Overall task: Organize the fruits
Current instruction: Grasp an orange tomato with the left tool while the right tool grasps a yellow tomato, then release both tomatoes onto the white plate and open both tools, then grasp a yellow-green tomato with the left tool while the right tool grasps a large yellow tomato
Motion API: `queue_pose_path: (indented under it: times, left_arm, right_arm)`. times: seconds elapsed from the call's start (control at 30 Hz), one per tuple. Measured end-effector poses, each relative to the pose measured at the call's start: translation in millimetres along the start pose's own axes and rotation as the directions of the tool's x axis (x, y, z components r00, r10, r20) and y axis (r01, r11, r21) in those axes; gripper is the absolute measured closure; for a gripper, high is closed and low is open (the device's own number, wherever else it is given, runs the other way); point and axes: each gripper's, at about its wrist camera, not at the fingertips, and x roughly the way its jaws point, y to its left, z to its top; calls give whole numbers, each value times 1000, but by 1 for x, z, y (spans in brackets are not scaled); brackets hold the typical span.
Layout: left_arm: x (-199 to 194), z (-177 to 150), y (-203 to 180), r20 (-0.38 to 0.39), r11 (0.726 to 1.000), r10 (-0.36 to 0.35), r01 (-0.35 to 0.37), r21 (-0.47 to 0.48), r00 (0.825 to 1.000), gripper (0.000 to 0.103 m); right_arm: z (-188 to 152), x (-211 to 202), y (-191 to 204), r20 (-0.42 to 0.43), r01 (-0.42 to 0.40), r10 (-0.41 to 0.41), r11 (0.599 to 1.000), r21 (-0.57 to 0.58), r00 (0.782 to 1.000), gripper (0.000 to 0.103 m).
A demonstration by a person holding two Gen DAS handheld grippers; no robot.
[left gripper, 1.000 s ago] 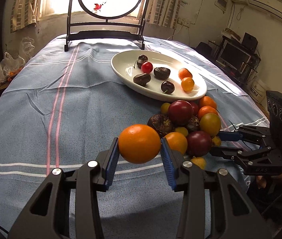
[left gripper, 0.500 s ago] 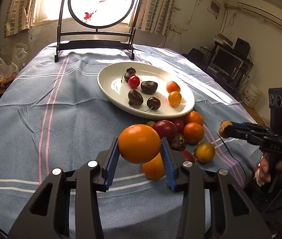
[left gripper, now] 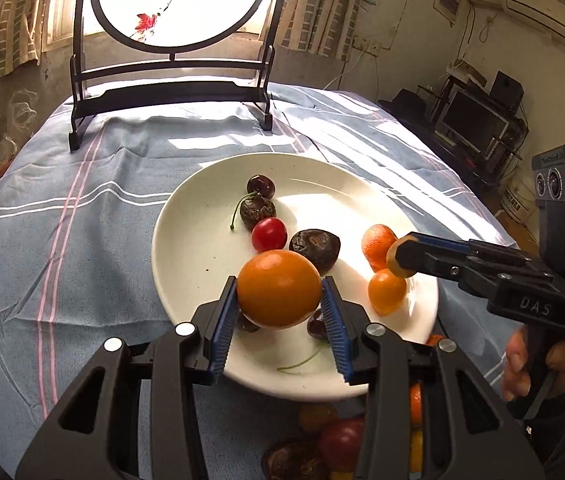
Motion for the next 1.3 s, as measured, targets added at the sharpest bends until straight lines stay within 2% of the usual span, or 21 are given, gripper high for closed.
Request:
queue_pose_path:
  times: [0.03,0.07,0.1,0.23,0.37,0.53,0.67,0.73,0.8,1.03,1.27,1.3]
  left_arm:
    - [5,2,4,-8,1000,-5,5,-16,1000,57]
    - [6,4,8,-6,999,-4,4,-35,1000,48]
    - [4,4,10,6,999,-3,4,-50,1000,45]
    - [-25,-9,11,56,998,-14,17,-58,998,43]
    - [-64,-46,1,71,1000,-22,22,-5,997,32]
    - [-90,-106,-26,16,993,-29,27,117,999,32]
    - [-95,-148,-48,-18,982,-25,28,185,1000,32]
    - [-88,-162,-55,-40,979,-16,23,204,999,35]
    - [-76,-169,-59,-64,978,5,9,207,998,45]
    - [-67,-167,-69,-42,978,2,7,209,999,56]
    - [-58,-162,-60,-48,988,-56,62,144,997,60]
    - [-59,-162,-59,-51,987,-68,74,141,996,69]
  right_arm:
    - [0,1,1,9,11,-11,1000,-2,1000,62]
    - [0,-1,1,26,16,-16,1000,1,1000,56]
    - [-2,-6,2,41,15,-15,1000,2,999,53]
    - [-19,-33,10,84,21,-19,1000,-22,996,53]
    - [-55,-64,15,108,33,-29,999,-36,994,52]
    - [-102,-83,8,104,57,-56,998,-8,993,51]
    - [-120,-87,3,92,62,-62,998,7,994,51]
    - [-121,-88,0,94,55,-56,998,20,994,51]
    - [-121,-87,-4,89,48,-51,998,36,995,51]
    - [-123,-88,-4,96,33,-37,999,40,995,51]
    - [-122,-86,-3,85,23,-26,999,34,996,51]
    - [-122,-86,-3,85,21,-24,999,33,996,51]
